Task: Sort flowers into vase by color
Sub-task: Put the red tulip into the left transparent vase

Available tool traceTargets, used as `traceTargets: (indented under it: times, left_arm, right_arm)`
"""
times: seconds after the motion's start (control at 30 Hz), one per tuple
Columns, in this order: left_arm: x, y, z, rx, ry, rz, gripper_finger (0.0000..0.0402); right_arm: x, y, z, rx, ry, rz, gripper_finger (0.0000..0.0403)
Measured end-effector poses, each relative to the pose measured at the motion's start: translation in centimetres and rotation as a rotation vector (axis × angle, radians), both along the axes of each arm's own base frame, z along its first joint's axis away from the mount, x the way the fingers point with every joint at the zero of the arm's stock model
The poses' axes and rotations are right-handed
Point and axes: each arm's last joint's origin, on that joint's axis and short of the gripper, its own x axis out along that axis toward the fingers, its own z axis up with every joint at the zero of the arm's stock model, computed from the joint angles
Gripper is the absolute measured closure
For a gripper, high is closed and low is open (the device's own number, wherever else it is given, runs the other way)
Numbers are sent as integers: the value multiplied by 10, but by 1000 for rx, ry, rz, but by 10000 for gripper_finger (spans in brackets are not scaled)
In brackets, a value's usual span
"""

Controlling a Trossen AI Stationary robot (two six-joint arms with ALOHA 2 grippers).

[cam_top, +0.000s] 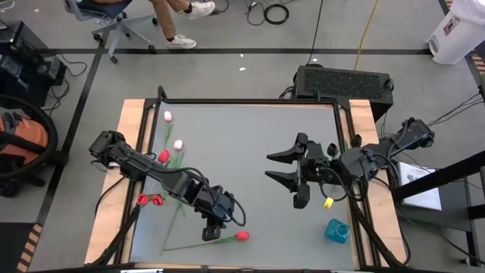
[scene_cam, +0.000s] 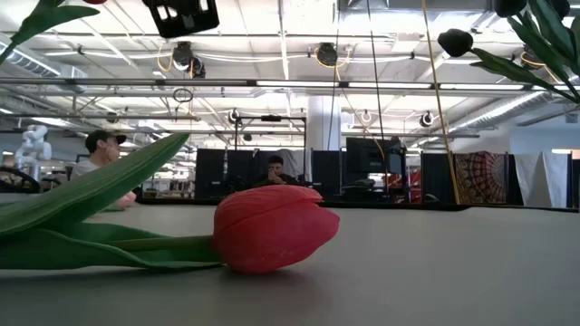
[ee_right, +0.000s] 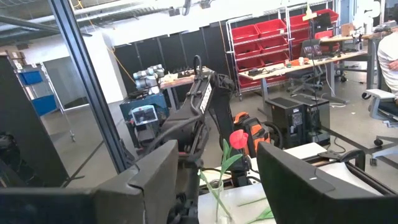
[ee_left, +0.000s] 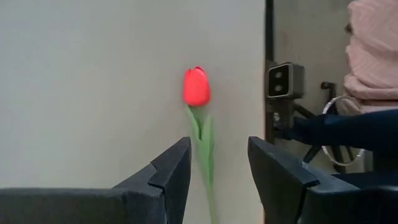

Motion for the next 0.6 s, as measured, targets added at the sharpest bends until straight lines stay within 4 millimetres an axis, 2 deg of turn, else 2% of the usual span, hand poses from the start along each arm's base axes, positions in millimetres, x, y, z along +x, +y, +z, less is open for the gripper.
traceTargets:
  times: [0.6]
  left_arm:
    - [14, -23, -53, 63, 128, -9, 236]
  right_arm:
    - [0, 0, 0, 0, 0, 0, 192]
